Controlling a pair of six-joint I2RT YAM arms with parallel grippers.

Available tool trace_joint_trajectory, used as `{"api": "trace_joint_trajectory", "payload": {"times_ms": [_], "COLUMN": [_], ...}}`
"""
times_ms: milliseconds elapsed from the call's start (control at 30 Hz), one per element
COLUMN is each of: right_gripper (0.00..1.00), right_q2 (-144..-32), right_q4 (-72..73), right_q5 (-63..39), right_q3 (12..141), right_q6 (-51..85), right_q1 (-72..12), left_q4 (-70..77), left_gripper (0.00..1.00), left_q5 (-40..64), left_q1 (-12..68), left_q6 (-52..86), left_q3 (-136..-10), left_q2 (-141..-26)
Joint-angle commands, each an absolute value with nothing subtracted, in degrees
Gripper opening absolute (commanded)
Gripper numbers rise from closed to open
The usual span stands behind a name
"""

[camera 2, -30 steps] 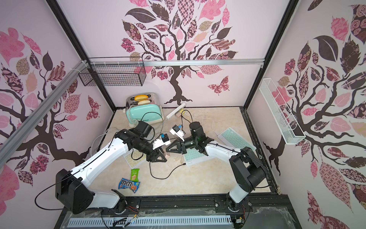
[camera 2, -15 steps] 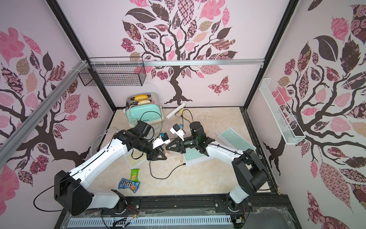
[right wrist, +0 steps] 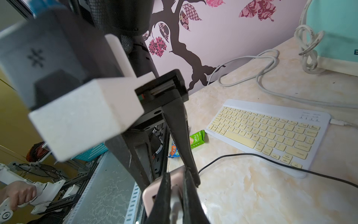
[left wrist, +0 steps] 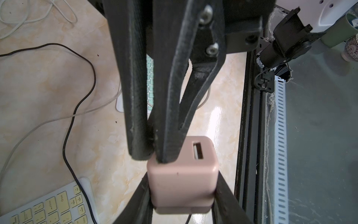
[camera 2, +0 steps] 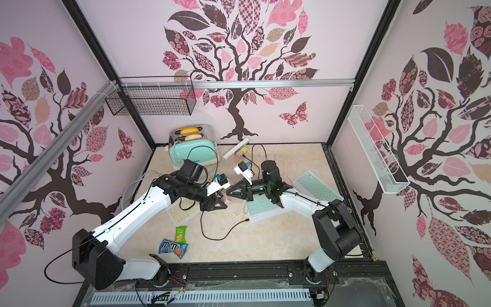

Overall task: Unplug the wireless keyboard
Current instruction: Remove the power cord from the plug.

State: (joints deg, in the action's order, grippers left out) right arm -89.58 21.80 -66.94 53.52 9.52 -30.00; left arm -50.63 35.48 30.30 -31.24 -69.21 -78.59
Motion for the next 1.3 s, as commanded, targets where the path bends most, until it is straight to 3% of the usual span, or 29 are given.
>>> {"api": "trace_joint_trajectory", "payload": {"times_ms": [0, 300, 500, 900, 1267], "right_gripper": [0.00, 0.00, 0.00, 0.00, 0.00], "right_q2": [-87.6, -88.6, -89.2, -86.0, -89.5], "right_q4": [21.4, 41.8, 44.0, 20.3, 44.4], "right_q5": [-60.4, -57.3, -57.9, -56.2, -57.7], "right_q3": [55.9, 54.8, 55.1, 59.8, 56.6], "right_q6": [9.2, 23.9, 25.6, 9.5, 28.4], "right_q1": [-26.2, -25.7, -24.6, -23.4, -19.1], "left_q4": [-59.5, -48.8, -52.3, -54.7, -49.7], "left_gripper": [0.00, 0.00, 0.00, 0.00, 0.00], "left_q5": [35.2, 40.0, 39.5, 34.7, 36.0], "left_q1": [30.2, 30.2, 30.2, 31.1, 31.3], "left_q6": [-31.8, -25.4, -27.0, -28.2, -25.6], "left_q3": [-68.0, -61.3, -60.8, -61.9, -58.3], "left_q2": [-77.7, -72.7, -73.1, -76.2, -73.5]}}
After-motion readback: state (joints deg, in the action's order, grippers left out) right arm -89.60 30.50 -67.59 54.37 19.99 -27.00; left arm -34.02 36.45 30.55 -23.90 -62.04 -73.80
